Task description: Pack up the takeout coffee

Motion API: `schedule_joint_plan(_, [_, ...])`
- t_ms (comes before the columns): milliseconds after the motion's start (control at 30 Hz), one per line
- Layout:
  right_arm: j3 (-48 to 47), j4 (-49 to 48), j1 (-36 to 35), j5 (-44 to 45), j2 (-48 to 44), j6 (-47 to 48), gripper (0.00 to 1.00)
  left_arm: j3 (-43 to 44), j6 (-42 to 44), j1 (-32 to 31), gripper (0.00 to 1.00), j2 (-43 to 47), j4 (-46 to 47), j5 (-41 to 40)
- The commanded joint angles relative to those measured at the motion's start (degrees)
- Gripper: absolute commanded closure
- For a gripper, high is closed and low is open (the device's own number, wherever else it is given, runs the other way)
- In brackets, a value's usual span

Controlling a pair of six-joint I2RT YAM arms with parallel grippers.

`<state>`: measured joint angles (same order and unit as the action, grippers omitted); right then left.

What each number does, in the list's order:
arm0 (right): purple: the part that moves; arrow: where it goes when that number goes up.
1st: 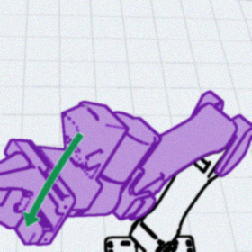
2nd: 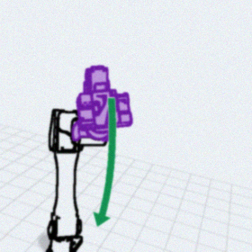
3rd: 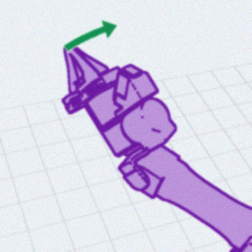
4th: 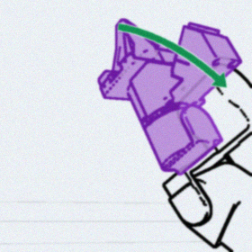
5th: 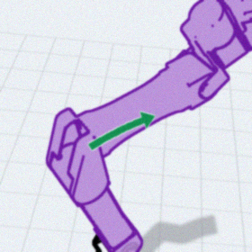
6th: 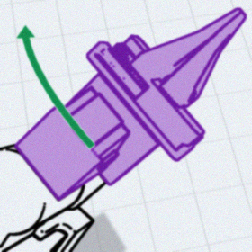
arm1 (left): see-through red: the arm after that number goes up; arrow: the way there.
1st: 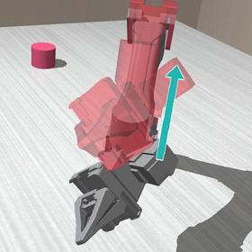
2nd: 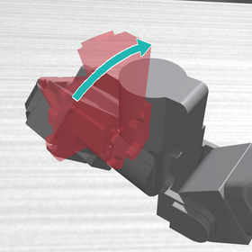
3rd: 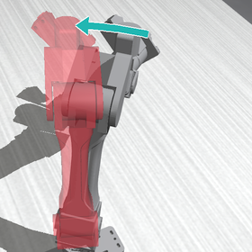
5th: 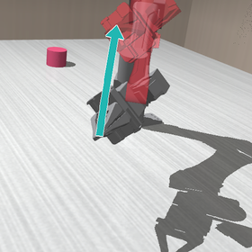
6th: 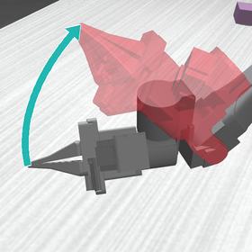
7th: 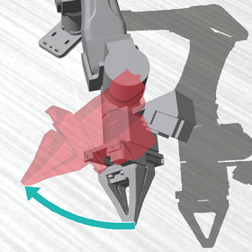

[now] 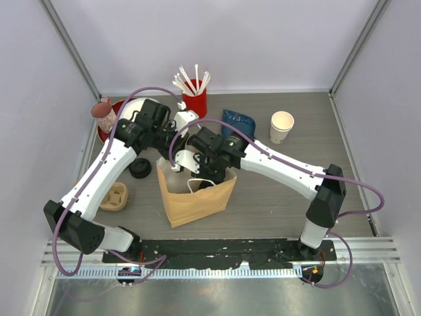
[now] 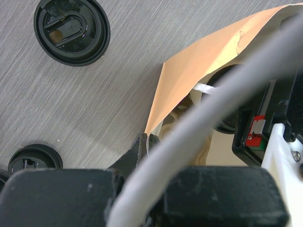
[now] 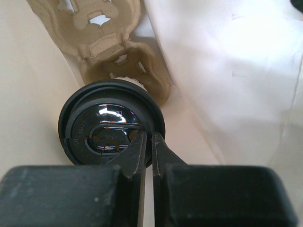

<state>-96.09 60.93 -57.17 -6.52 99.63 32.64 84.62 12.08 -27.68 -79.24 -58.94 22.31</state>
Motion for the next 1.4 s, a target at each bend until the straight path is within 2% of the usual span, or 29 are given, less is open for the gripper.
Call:
schedule_joint_plan(0, [-0.67, -0.28, 0.74, 3.53, -1.46, -4.96, 0.84, 2.13, 0.67, -0.79, 1.0, 1.81, -1.27, 2.31])
schedule_joint_plan(167, [-1.2, -1.86, 0.74, 5.11, -3.04, -6.01, 0.68, 2.04, 1.02, -0.79, 1.0, 1.64, -1.53, 2.13])
schedule_joint_plan(333, [-1.64, -2.83, 0.74, 5.47, -4.71, -6.45, 0.62, 1.69, 1.9, -0.88, 1.0, 1.55, -1.88, 1.25])
schedule_joint_plan(567, [-1.9, -4.32, 0.83, 4.42, -7.52, -7.68, 0.47, 1.51, 3.13, -1.32, 1.0, 1.28, -2.23, -1.3])
schedule_joint_plan(833, [-1.11, -8.45, 0.74, 2.48, -12.17, -8.56, 0.33, 1.51, 4.01, -1.67, 1.0, 1.37, -2.41, -2.53])
schedule_joint_plan(1133, [0.56, -15.31, 0.74, 2.13, -14.99, -10.84, 0.27, 1.69, 4.27, -2.2, 1.0, 1.72, -3.03, -2.71])
schedule_joint_plan(1367, [0.29, -16.45, 0.83, 2.39, -14.99, -11.81, 0.27, 1.69, 4.36, -2.64, 1.0, 1.63, -3.29, -2.62])
